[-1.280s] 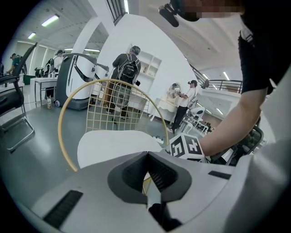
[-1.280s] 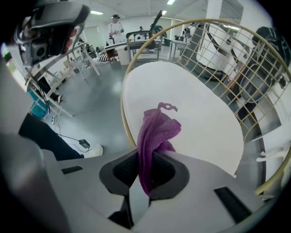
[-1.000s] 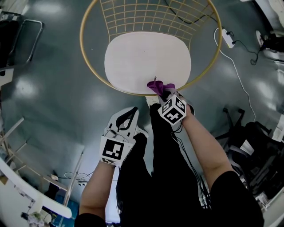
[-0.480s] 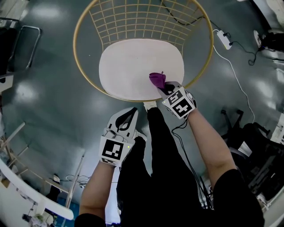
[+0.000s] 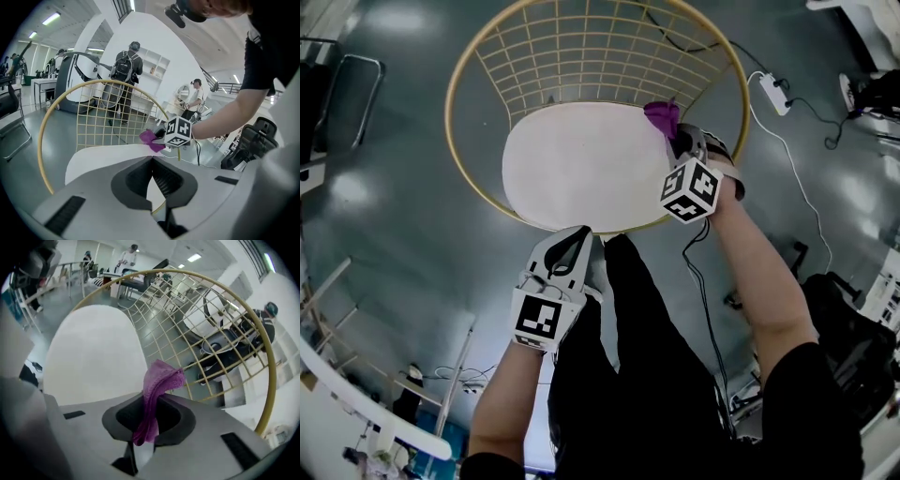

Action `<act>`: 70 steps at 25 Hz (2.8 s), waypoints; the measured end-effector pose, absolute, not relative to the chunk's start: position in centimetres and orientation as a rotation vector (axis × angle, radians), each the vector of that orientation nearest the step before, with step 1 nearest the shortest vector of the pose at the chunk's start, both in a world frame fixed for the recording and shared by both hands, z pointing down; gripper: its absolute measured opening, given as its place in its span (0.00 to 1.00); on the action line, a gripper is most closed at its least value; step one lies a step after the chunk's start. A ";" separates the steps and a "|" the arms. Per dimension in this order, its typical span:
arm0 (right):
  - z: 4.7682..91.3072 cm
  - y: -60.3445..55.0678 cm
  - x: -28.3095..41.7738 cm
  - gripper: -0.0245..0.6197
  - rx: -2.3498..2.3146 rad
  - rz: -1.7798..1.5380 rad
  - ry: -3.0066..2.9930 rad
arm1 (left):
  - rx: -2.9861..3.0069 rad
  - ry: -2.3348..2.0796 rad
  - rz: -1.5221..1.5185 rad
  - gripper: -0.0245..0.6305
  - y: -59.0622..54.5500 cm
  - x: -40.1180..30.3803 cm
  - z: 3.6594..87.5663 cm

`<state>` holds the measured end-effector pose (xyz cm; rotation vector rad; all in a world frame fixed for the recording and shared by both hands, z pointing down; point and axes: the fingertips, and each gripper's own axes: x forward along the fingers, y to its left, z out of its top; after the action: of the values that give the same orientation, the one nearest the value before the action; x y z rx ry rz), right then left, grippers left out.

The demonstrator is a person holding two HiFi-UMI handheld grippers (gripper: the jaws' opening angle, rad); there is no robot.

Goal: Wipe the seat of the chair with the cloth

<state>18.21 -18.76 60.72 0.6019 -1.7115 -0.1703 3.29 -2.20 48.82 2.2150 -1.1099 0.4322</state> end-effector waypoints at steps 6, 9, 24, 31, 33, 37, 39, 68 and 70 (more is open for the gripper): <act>64.1 -21.0 18.1 0.13 0.452 -0.361 -1.558 | 2.189 -1.133 0.420 0.05 -5.0 3.1 50.5; 65.8 -19.7 18.6 0.13 0.369 -0.342 -1.530 | 2.180 -1.143 0.414 0.05 -5.2 3.1 51.0; 65.0 -15.7 19.2 0.13 0.389 -0.147 -1.563 | 2.198 -1.127 0.431 0.05 -4.1 3.4 49.1; 65.1 -11.7 19.8 0.13 0.429 -0.067 -1.567 | 2.221 -1.113 0.434 0.05 -2.1 3.7 48.6; 65.0 -10.6 20.0 0.13 0.448 -0.052 -1.568 | 2.225 -1.106 0.436 0.05 -1.5 3.8 48.5; 64.8 -8.5 20.3 0.13 0.491 -0.006 -1.571 | 2.234 -1.095 0.436 0.05 0.0 3.9 48.3; 64.8 -7.1 20.3 0.13 0.508 0.020 -1.572 | 2.237 -1.092 0.436 0.05 0.6 3.8 48.2; 66.8 5.9 9.2 0.13 0.728 0.829 -1.791 | 2.192 -1.174 0.424 0.05 7.8 -2.9 48.4; 65.9 5.8 7.8 0.13 0.743 0.913 -1.838 | 2.200 -1.185 0.419 0.05 8.0 -3.4 47.6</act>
<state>7.79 5.82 65.94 0.7431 -1.8377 0.9134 -3.43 8.04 47.64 2.1999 -1.1847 0.4189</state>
